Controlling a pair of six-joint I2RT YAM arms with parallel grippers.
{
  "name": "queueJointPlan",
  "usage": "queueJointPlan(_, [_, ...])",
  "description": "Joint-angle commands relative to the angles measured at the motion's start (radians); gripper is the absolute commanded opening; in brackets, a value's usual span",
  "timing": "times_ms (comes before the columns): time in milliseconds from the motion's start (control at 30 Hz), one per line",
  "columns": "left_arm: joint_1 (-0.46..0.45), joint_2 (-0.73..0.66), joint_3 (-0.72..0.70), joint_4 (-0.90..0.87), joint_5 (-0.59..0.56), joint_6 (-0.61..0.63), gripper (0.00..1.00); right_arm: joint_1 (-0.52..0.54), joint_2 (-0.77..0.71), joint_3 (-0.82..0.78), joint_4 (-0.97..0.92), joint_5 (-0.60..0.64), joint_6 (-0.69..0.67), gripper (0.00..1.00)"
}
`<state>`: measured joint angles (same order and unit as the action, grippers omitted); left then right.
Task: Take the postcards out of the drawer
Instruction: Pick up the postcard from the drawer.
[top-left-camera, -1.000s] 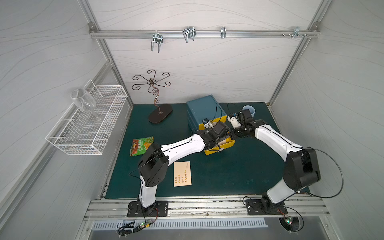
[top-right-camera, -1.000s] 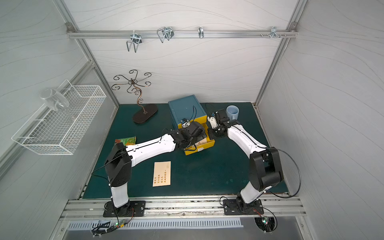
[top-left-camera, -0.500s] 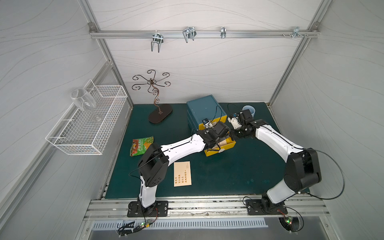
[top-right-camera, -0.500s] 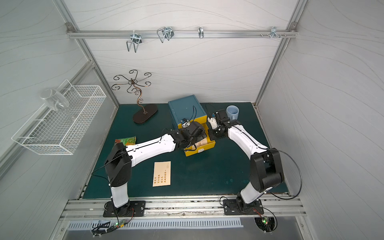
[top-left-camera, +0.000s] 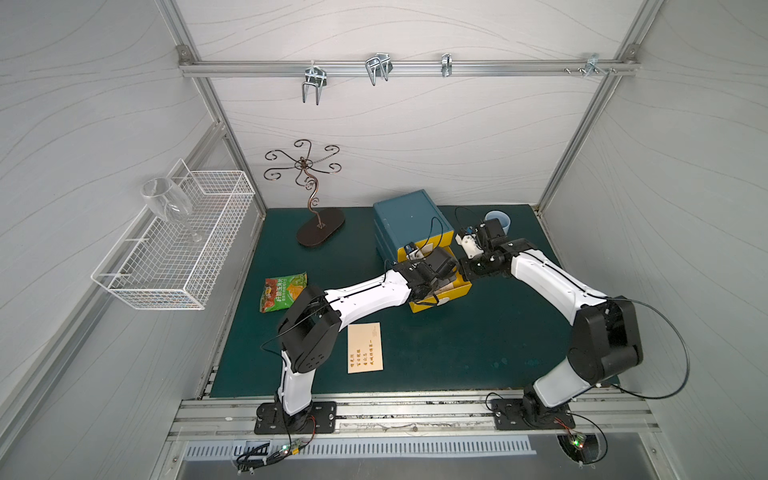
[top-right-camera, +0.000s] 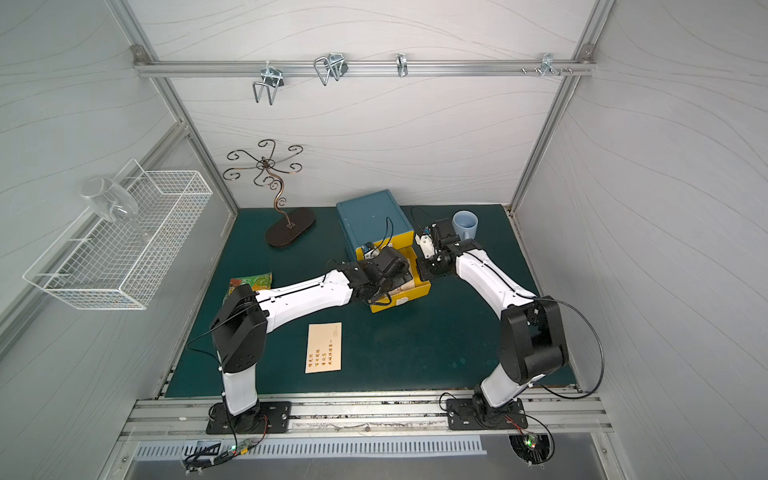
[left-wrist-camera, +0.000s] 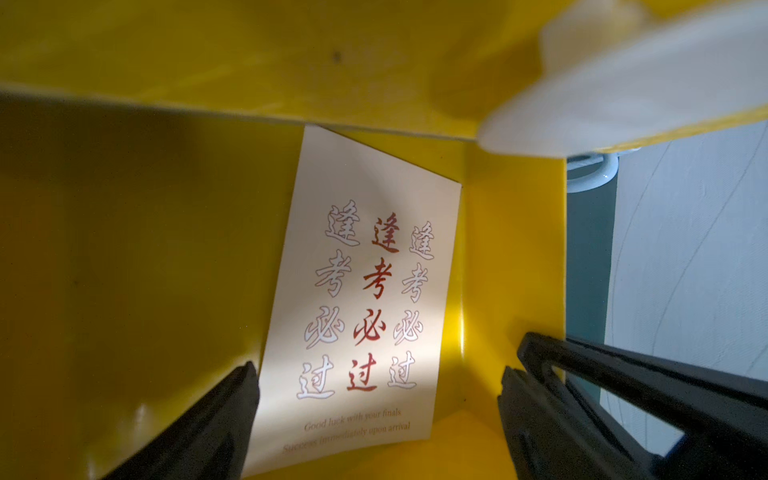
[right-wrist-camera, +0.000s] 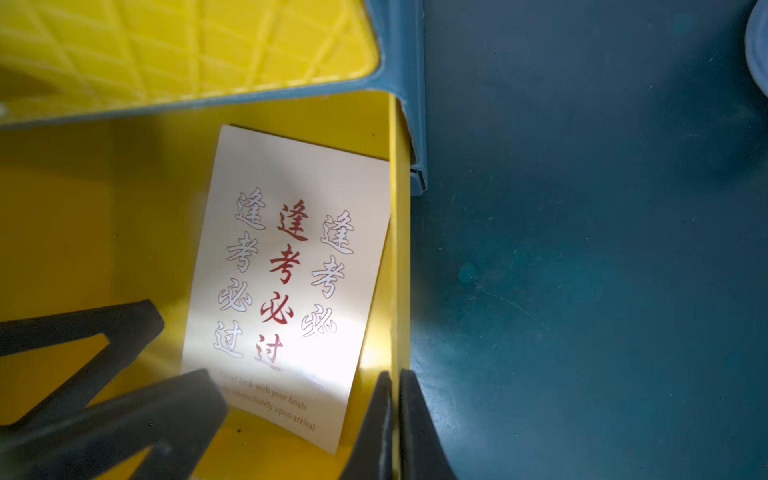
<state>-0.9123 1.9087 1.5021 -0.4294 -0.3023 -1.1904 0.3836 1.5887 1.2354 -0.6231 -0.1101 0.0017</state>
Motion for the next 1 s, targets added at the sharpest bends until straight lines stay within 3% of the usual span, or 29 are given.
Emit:
queueJointPlan(0, [0.003, 0.036, 0.043, -0.044, 0.002, 0.006, 0.96, -0.004, 0.003, 0.007, -0.016, -0.020, -0.004, 0.08])
queueJointPlan(400, [0.004, 0.099, 0.071, -0.046, 0.062, 0.011, 0.97, -0.002, 0.006, 0.007, -0.013, -0.033, -0.007, 0.08])
queueJointPlan(767, [0.023, 0.118, -0.024, 0.242, 0.246, 0.022, 0.96, 0.002, 0.003, 0.004, -0.012, -0.046, -0.006, 0.08])
queueJointPlan(967, [0.024, 0.111, -0.046, 0.324, 0.264, 0.032, 0.96, 0.002, 0.007, 0.003, -0.013, -0.050, -0.006, 0.08])
